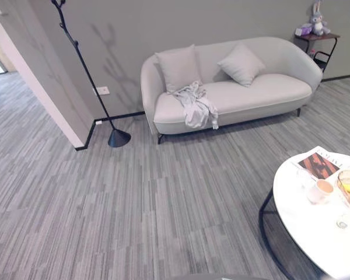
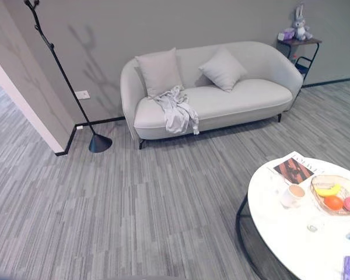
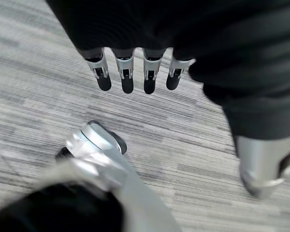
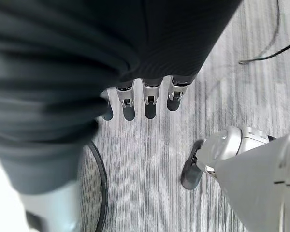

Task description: Hang the clothes on the sofa on the clothes rack.

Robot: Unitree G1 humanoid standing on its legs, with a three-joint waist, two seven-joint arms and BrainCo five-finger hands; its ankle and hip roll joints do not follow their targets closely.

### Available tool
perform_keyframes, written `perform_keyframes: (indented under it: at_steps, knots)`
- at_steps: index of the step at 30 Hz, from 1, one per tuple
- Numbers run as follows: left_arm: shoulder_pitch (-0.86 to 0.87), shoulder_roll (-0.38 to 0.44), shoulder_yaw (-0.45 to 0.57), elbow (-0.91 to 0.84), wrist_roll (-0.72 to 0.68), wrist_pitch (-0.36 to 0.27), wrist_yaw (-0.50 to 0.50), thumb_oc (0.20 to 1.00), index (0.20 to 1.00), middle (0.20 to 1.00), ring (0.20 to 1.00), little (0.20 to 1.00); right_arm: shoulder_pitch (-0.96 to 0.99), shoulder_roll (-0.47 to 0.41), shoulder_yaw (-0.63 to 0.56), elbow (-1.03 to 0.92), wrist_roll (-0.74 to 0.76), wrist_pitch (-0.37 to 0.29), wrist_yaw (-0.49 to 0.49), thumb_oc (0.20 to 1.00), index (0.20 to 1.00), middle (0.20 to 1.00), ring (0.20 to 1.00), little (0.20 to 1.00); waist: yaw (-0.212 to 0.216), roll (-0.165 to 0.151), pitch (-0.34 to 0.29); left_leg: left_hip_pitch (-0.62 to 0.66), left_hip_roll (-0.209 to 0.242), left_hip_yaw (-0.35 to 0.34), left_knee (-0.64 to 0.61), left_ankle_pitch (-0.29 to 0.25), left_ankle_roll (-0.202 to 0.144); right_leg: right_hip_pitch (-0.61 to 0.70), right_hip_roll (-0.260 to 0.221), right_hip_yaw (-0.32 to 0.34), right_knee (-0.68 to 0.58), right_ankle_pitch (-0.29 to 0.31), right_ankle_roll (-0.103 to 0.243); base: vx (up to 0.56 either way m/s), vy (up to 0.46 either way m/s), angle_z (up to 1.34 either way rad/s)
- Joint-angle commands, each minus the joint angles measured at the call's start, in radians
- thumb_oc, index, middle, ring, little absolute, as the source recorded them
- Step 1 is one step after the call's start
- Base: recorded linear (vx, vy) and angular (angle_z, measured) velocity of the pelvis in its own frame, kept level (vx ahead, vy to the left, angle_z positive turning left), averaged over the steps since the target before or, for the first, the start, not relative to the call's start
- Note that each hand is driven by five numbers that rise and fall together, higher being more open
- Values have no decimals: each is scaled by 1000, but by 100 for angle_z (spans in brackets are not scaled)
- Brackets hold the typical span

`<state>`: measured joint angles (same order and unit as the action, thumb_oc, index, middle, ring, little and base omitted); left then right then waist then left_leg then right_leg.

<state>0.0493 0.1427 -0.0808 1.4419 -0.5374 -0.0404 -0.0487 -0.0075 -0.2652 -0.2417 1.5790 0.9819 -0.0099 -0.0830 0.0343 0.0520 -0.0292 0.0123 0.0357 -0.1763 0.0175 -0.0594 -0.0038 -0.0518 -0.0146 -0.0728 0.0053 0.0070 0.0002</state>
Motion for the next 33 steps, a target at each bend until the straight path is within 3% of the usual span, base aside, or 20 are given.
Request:
perform_keyframes:
  at_steps: [1, 7, 17, 20, 21, 23, 33]
  knots:
    - [-33, -20, 6, 46, 27, -14, -6, 1000, 1000, 1000, 1000, 1000, -39, 47, -9, 69, -22, 7, 3, 1000, 1000, 1000, 1000, 1000, -2, -30, 15, 47, -33, 13, -105, 48, -29, 73, -53, 20, -93, 52, 87, -13, 59, -21]
    - [-34, -11, 30, 74, 45, -12, -15, 1000, 1000, 1000, 1000, 1000, -31, 63, 30, 61, -80, 12, 29, 1000, 1000, 1000, 1000, 1000, -5, -29, 31, 58, -46, 38, -105, 37, -11, 53, -68, 43, -65, 60, 100, -39, 104, -26]
    - [-53, 11, 8, 83, 134, -18, -24, 1000, 1000, 1000, 1000, 1000, -13, 87, 96, 43, -188, 26, 71, 1000, 1000, 1000, 1000, 1000, -24, -41, 67, 75, -104, 73, -105, 26, 32, -32, -111, 74, 88, 45, 136, -40, 119, -13]
    - [-57, 20, 12, 86, 151, -19, -16, 1000, 1000, 1000, 1000, 1000, -18, 92, 115, 43, -221, 31, 80, 1000, 1000, 1000, 1000, 1000, -17, -45, 79, 88, -110, 93, -105, 15, 40, -46, -123, 55, 122, 41, 144, -1, 55, -26]
    - [-57, 22, 16, 84, 153, -23, -18, 1000, 1000, 1000, 1000, 1000, -19, 93, 128, 38, -245, 32, 90, 1000, 1000, 1000, 1000, 1000, -6, -47, 82, 94, -111, 109, -105, 8, 43, -44, -139, 12, 131, 41, 146, -2, 36, -25]
    - [-56, 21, 12, 84, 161, -23, -25, 1000, 1000, 1000, 1000, 1000, -19, 93, 136, 36, -257, 34, 99, 1000, 1000, 1000, 1000, 1000, -4, -49, 82, 99, -109, 115, -105, 4, 44, -42, -144, -3, 133, 45, 147, 16, 6, -41]
    - [-69, 34, -52, 94, 291, -9, -62, 1000, 1000, 1000, 1000, 1000, -23, 72, 214, 27, -371, 48, 157, 1000, 1000, 1000, 1000, 1000, 7, -51, 63, 126, -85, 98, -105, -5, 41, -13, -133, -36, 160, -5, 135, 73, -24, -9]
